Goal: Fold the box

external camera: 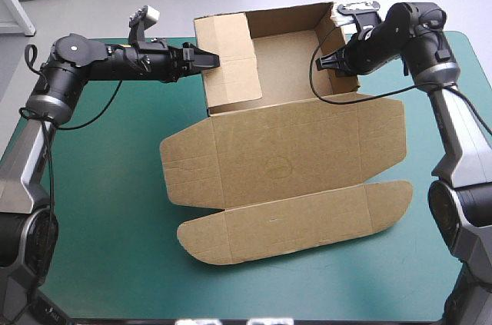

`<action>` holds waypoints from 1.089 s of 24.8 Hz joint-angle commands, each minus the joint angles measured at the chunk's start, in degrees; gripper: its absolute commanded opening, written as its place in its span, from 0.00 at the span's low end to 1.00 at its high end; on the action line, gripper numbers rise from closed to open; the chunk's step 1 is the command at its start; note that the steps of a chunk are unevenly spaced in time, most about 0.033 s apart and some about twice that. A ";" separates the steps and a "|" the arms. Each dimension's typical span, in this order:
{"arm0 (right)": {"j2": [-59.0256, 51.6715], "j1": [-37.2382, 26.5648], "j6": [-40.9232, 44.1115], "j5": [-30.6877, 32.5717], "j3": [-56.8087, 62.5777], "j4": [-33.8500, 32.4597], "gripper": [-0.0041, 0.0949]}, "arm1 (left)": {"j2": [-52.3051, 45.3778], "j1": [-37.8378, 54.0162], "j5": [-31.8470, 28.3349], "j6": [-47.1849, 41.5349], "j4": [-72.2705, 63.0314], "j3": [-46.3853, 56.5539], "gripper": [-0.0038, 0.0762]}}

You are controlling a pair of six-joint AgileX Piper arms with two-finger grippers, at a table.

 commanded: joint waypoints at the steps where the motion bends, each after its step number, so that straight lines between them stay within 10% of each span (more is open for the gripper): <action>1: -3.30 1.93 1.35 -1.85 -1.72 -0.01 0.04 | -2.95 -2.77 -5.81 -6.34 3.93 -1.85 0.67; 19: -3.30 12.27 5.79 -2.93 -1.72 -7.58 0.04 | -2.77 -6.44 -13.25 -24.47 27.24 -1.85 0.56; 27: -3.30 12.50 6.05 -1.85 -1.72 -7.28 0.04 | -0.14 -6.44 -9.48 -24.47 24.87 -1.85 0.26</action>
